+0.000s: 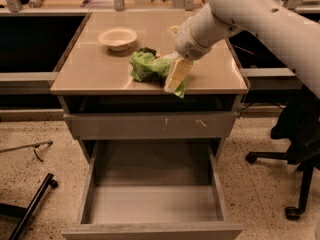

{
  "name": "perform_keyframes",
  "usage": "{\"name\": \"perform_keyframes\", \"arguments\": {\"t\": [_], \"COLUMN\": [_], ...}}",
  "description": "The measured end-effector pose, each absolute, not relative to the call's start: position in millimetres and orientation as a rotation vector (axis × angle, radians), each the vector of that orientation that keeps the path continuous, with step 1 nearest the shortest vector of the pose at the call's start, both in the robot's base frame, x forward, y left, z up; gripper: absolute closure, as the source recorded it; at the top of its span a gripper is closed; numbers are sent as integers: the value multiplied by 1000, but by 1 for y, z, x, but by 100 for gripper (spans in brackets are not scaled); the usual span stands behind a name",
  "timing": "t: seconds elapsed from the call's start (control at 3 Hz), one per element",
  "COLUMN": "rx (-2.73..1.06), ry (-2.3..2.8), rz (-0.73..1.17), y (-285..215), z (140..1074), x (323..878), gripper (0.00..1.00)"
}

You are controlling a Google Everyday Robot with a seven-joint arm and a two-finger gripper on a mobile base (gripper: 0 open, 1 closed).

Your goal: Place green rice chip bag into middle drawer

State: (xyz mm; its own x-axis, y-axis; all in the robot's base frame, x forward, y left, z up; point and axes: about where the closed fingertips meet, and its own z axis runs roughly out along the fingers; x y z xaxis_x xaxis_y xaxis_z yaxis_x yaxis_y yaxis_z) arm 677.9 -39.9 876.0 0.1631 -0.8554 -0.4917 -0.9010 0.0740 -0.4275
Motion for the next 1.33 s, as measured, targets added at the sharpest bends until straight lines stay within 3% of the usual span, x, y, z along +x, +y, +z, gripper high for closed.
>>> {"name": "perform_keyframes", "arguments": {"t": [0.33, 1.33], "rx": [-1788, -1748], "ry": [1669, 1695], "rz": [123, 126], "y": [-28, -33], "z": [854, 868], "x": [700, 685], "gripper": [19, 88]}}
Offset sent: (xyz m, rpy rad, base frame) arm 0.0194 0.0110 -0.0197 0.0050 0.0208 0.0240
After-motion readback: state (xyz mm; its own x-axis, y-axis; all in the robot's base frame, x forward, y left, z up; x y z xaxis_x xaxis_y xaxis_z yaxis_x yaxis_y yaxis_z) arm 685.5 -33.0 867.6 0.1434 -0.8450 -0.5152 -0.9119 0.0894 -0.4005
